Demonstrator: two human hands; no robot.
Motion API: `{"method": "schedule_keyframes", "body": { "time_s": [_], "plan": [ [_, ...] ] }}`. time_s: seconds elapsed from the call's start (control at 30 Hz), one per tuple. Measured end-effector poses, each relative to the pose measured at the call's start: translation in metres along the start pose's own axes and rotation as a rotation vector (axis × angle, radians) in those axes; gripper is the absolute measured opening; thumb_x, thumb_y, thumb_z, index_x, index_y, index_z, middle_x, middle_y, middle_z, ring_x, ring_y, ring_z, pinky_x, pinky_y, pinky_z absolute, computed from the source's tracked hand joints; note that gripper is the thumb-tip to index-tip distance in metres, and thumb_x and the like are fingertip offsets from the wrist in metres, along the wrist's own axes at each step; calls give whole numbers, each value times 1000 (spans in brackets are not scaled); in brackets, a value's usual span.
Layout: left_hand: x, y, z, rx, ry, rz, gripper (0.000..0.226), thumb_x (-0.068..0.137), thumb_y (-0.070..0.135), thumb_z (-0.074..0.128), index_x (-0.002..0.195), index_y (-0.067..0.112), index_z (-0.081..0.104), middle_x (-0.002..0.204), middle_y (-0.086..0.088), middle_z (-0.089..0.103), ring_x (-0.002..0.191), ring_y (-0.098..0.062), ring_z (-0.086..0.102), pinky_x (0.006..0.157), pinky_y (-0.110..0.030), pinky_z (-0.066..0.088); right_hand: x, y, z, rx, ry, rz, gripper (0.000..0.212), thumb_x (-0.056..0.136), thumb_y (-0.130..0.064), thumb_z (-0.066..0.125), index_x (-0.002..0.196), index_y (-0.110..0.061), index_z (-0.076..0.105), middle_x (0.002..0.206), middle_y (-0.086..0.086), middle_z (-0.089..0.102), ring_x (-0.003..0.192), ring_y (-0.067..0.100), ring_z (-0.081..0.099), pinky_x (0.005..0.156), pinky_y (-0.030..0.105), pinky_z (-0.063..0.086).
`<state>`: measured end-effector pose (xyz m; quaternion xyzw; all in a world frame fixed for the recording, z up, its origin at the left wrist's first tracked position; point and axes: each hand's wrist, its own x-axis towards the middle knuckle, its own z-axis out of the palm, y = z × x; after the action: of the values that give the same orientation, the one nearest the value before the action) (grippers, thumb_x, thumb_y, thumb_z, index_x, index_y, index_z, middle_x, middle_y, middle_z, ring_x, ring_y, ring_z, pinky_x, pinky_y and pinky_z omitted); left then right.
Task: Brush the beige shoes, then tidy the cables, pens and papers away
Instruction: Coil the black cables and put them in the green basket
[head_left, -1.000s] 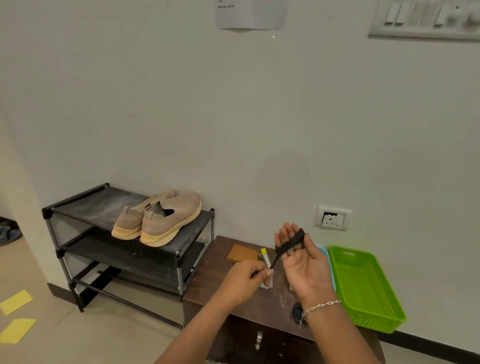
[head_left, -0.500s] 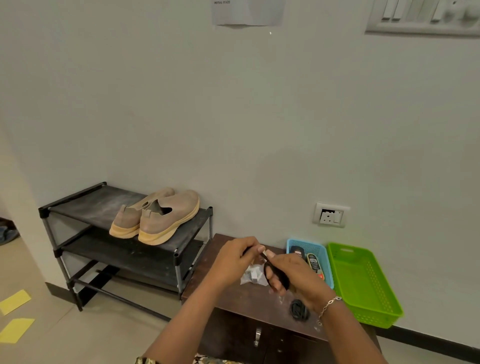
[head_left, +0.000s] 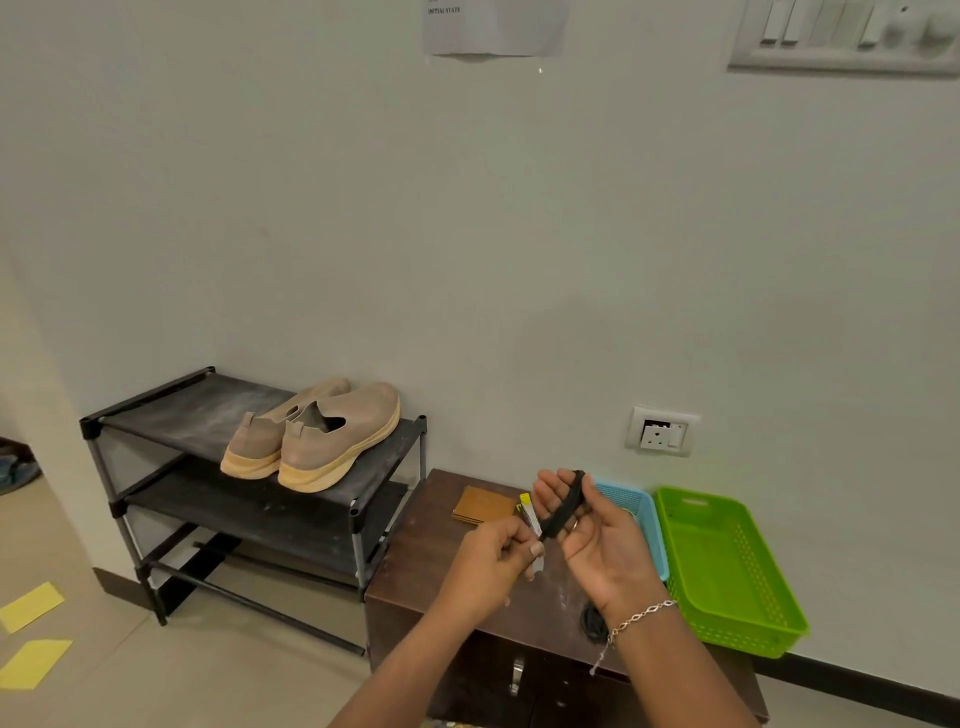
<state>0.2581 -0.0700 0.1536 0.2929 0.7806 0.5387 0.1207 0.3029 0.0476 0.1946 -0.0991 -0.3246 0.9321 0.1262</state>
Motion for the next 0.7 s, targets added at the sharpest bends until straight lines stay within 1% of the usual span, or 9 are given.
{"method": "schedule_keyframes", "body": {
  "time_s": [0.1,0.17,0.27,0.33,0.43,0.53,0.6,0.63,0.7],
  "plan": [
    [-2,5,2,-71,-5,-43,10,90,14,56,81,19,56,65,5,58,44,3,50,45,-16,41,-1,3,0,-166,2,-61,26,96,-13,38,94,1,59,88,18,72,82,23,71,72,28,59],
    [-2,7,4,-126,32,-63,11,87,10,60,79,17,58,67,2,60,48,1,51,46,-16,43,-1,4,1,-269,14,-84,24,97,-11,37,97,1,58,95,19,70,86,22,70,73,25,59],
    [-3,11,6,-171,138,-50,16,83,6,64,75,19,59,72,-2,61,56,-4,55,48,-16,45,-2,6,1,-367,31,-84,24,98,-11,37,100,-1,59,101,18,69,93,22,68,76,24,57],
    [-4,14,7,-165,175,-16,18,83,4,64,75,20,60,71,1,61,57,-5,55,51,-14,46,-2,7,1,-388,39,-69,25,98,-10,37,99,-2,60,101,17,69,95,22,67,75,24,57],
    [-5,14,9,-154,194,26,21,81,5,66,76,24,62,73,5,62,66,-8,58,60,-20,51,-1,7,1,-390,47,-44,25,98,-10,37,100,-2,60,103,16,68,100,22,65,79,25,56],
    [-8,13,10,-184,171,33,22,79,5,69,79,26,62,74,6,62,71,-8,60,69,-24,55,1,5,0,-340,56,-18,24,97,-8,37,106,1,58,106,17,66,102,23,63,77,25,56],
    [-8,14,11,-185,151,42,26,78,3,69,82,28,62,76,8,62,72,-7,60,75,-26,56,1,4,0,-304,66,-6,23,97,-4,35,105,0,57,107,18,65,102,23,62,74,24,56],
    [-9,14,11,-179,153,47,27,79,2,68,82,28,62,77,8,63,73,-8,61,76,-25,56,1,3,0,-288,68,2,24,97,-2,34,104,0,57,107,18,64,102,23,61,74,24,56],
    [-8,12,12,-185,184,46,25,80,0,66,81,25,64,77,5,64,74,-9,62,71,-23,55,0,4,0,-264,61,23,27,96,1,31,103,1,57,107,19,64,103,25,61,74,25,56]
  ]
}}
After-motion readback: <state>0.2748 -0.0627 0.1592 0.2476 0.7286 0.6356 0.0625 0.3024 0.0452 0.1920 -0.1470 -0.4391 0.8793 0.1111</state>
